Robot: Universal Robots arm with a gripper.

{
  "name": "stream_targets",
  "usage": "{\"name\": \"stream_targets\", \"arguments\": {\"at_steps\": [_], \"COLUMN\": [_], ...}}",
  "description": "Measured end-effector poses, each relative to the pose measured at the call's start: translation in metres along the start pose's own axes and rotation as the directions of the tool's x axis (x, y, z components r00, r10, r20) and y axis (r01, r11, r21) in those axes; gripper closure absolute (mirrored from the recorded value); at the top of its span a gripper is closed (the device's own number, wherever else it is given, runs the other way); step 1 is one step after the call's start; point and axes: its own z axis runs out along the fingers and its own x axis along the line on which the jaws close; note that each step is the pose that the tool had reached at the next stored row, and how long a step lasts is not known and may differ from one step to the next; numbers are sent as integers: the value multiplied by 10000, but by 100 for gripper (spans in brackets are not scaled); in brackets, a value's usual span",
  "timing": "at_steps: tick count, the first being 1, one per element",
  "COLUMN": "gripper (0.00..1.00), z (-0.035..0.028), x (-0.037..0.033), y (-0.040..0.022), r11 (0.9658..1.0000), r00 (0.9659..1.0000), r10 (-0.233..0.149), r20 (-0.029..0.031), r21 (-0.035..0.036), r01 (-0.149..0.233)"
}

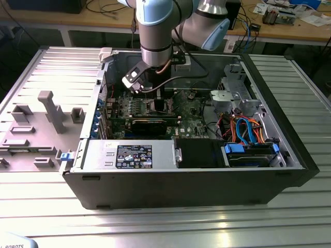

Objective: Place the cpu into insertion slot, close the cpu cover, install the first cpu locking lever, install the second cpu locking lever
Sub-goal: 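Place the cpu into insertion slot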

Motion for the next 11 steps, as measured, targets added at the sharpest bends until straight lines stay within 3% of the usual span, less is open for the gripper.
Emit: {"name": "stream_targets", "arguments": {"at_steps": [1, 2, 7, 11], "gripper": [44, 38, 38, 38], "z": [0, 0, -7, -121], "x": [0, 0, 0, 3], "y": [0, 0, 0, 10], "r11": [10000, 10000, 10000, 10000], "r00": [10000, 10000, 10000, 10000], "r10": [1, 0, 0, 2], "r20": [-1, 0, 3, 2], "r21": [1, 2, 4, 7], "r01": [-1, 0, 0, -2]}}
